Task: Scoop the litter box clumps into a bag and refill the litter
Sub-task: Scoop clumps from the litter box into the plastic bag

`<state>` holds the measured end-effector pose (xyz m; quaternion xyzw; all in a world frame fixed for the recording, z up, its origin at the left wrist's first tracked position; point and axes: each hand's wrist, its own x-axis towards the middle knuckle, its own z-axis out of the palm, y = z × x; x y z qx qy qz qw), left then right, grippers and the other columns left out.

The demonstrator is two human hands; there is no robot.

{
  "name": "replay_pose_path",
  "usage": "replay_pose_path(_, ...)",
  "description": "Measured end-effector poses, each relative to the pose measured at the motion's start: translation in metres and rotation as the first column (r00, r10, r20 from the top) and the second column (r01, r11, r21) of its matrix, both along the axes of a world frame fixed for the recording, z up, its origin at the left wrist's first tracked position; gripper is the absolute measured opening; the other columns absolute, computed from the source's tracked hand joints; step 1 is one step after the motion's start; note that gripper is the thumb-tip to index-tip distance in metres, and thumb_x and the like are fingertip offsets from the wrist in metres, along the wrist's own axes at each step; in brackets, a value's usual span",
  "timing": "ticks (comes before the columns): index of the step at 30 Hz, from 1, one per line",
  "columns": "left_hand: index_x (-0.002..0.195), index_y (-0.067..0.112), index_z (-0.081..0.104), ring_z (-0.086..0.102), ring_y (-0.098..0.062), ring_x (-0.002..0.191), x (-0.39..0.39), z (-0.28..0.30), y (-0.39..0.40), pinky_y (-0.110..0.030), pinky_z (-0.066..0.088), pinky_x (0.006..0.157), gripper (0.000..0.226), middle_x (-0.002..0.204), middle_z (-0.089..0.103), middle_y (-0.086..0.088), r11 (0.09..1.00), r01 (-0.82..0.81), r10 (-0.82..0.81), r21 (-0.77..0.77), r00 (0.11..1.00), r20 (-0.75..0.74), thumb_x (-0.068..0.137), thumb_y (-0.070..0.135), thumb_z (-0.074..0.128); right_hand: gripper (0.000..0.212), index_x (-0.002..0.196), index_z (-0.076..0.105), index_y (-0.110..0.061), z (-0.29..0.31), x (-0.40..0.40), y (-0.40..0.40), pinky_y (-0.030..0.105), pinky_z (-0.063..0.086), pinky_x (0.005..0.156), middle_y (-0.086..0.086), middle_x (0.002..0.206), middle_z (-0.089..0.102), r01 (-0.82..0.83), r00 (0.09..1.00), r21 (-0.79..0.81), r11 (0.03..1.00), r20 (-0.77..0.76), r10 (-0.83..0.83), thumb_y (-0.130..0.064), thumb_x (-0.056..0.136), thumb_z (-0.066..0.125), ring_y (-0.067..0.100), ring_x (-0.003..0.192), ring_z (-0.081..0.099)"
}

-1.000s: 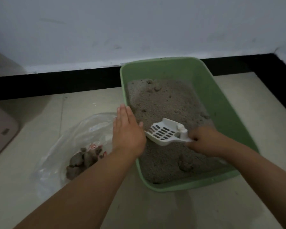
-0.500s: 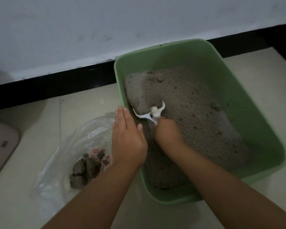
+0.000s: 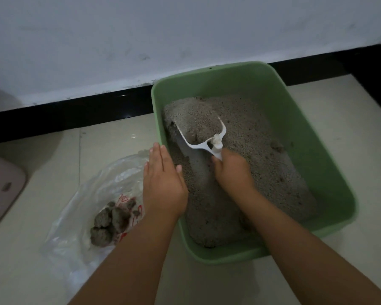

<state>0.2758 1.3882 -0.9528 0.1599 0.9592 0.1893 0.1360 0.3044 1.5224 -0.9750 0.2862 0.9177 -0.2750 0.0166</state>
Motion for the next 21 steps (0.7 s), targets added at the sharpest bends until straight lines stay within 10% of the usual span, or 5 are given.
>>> replay_pose_path(21, 0.147, 0.002, -0.006, -0.007, -0.022, 0.146, 0.004, 0.007, -0.001, -0.032, -0.002, 0.118, 0.057, 0.157, -0.007, -0.012, 0.994, 0.013, -0.013, -0.108, 1.000, -0.001, 0.102, 0.026, 0.019, 0.030, 0.114, 0.056, 0.004, 0.038, 0.074, 0.014, 0.033, 0.040, 0.076, 0.023, 0.107, 0.062, -0.001, 0.999, 0.119, 0.993, -0.034, 0.005, -0.018, 0.096, 0.045, 0.033, 0.097, 0.058)
